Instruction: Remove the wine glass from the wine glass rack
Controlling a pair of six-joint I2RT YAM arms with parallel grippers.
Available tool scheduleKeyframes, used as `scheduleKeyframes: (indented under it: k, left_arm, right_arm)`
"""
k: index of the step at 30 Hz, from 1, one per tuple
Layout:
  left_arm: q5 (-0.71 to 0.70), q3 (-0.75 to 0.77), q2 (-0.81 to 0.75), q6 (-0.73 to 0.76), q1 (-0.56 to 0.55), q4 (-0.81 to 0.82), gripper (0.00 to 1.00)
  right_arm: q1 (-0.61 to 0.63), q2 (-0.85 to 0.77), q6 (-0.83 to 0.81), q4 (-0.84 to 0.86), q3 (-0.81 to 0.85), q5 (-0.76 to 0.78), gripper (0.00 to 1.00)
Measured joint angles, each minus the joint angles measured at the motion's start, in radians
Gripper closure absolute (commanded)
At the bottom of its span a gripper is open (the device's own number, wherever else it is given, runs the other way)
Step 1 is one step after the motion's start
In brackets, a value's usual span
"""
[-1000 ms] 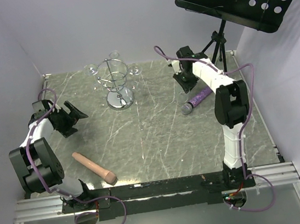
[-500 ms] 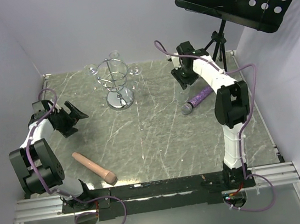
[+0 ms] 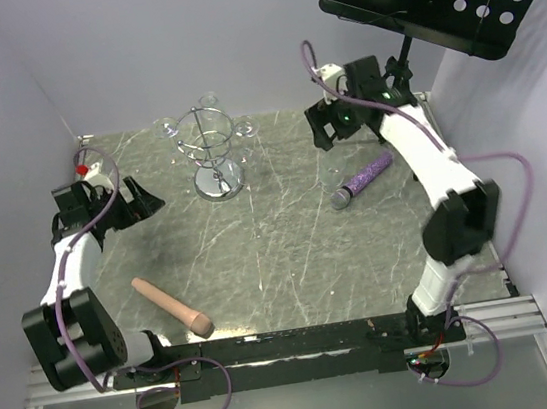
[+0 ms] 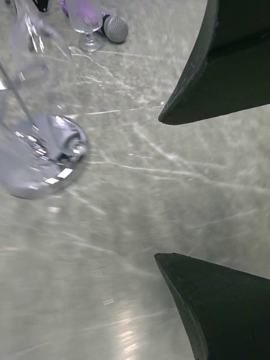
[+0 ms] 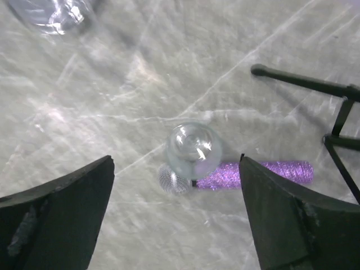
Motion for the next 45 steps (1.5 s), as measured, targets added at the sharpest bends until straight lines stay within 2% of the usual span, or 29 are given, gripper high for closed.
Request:
scheduleKeyframes:
  k: [2,5,6,8,10,13,18,21,23,34,45]
  left_arm:
    - [0.021,-0.009,-0.034,0.048,0.000,0.057,0.00]
    - [0.067,-0.033,-0.069,0.109,0.000,0.215,0.00]
    - [0.085,-0.035,-0.071,0.135,0.000,0.266,0.00]
    - [0.139,-0.024,-0.060,0.197,-0.001,0.352,0.02]
    - [0.196,0.020,-0.022,0.262,-0.002,0.371,0.15]
    - [0.321,0.212,0.127,0.428,-0.003,0.311,0.23]
    - [0.456,0.477,0.318,0.607,-0.005,0.138,0.26]
    - [0.506,0.523,0.378,0.646,-0.006,0.104,0.26]
    - [0.521,0.523,0.399,0.645,-0.008,0.109,0.32]
    - [0.543,0.543,0.520,0.584,-0.034,0.250,0.41]
    - [0.549,0.498,0.596,0.425,-0.083,0.555,0.42]
  right_arm:
    - [0.000,-0.118,0.012,0.113,-0.125,-0.025,0.00]
    - [0.005,-0.393,0.043,0.422,-0.473,-0.042,0.00]
    - [0.010,-0.441,0.047,0.478,-0.531,-0.042,0.00]
    - [0.029,-0.497,0.054,0.544,-0.572,-0.044,0.00]
    - [0.051,-0.483,0.077,0.599,-0.536,-0.058,0.00]
    - [0.061,-0.444,0.105,0.639,-0.507,-0.077,0.00]
    - [0.061,-0.433,0.130,0.618,-0.513,-0.077,0.00]
    - [0.061,-0.433,0.134,0.603,-0.513,-0.073,0.00]
    - [0.061,-0.433,0.134,0.586,-0.513,-0.068,0.00]
    - [0.063,-0.435,0.066,0.434,-0.497,0.010,0.00]
    - [0.066,-0.435,-0.004,0.323,-0.444,0.061,0.00]
